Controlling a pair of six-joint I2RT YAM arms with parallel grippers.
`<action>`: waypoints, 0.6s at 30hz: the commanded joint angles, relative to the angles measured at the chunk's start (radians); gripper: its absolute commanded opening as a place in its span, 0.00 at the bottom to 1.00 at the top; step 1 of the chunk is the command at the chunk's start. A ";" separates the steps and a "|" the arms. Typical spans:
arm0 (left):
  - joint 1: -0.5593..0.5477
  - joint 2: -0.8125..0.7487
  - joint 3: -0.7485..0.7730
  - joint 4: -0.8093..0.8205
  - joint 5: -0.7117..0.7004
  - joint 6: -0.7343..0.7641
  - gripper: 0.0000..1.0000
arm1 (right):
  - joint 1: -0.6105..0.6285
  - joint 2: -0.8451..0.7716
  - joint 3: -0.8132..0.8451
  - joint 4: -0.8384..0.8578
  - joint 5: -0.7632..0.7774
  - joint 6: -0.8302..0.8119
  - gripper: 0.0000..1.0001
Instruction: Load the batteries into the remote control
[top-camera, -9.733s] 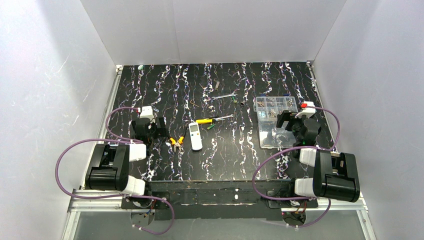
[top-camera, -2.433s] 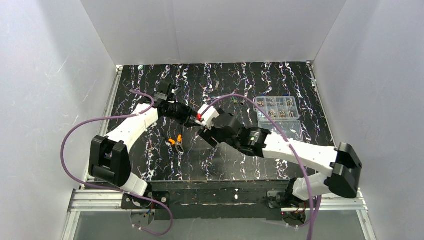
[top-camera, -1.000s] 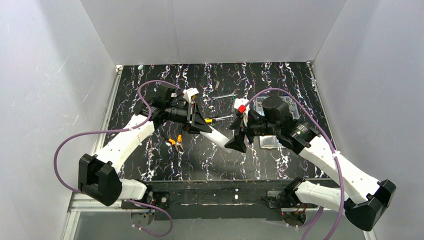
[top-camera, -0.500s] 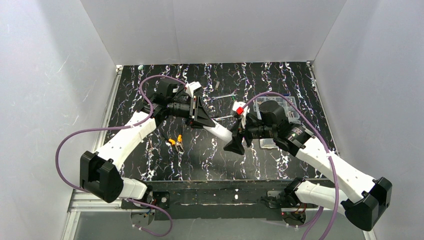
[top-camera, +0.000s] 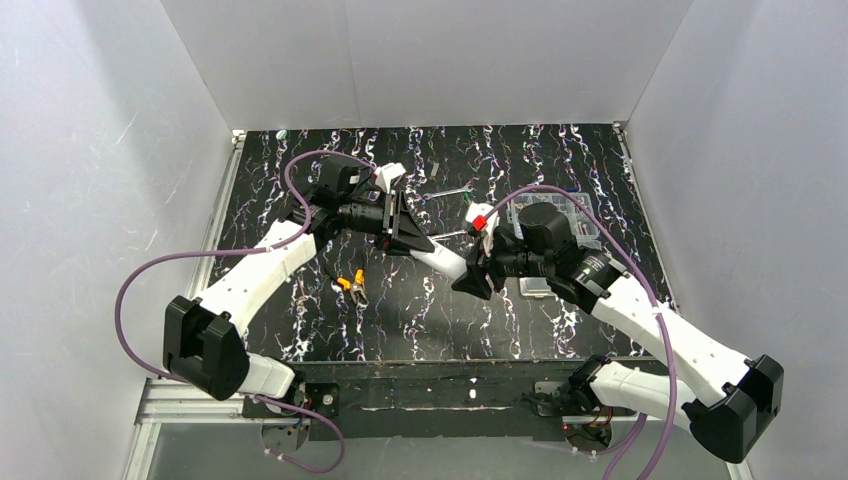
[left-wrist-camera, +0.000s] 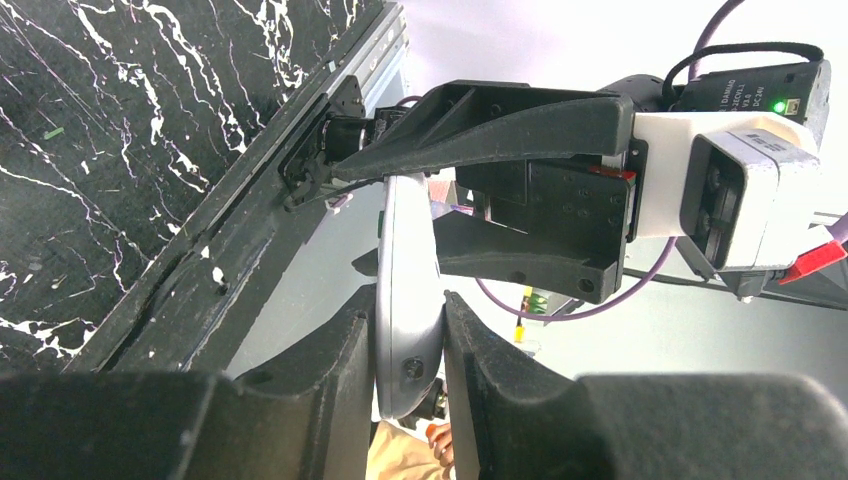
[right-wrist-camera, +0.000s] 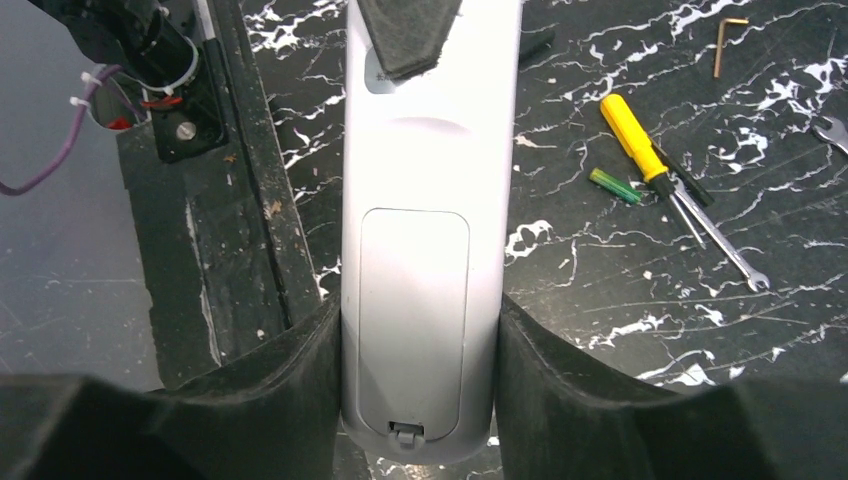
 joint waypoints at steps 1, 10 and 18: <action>-0.005 0.008 0.040 0.012 0.054 -0.037 0.08 | -0.002 0.015 0.033 -0.017 0.018 -0.020 0.43; -0.024 -0.135 -0.106 0.162 -0.304 -0.110 0.47 | -0.002 0.061 0.082 0.087 0.039 0.283 0.01; -0.032 -0.173 -0.125 0.190 -0.378 -0.126 0.60 | -0.001 0.025 0.022 0.243 0.100 0.459 0.01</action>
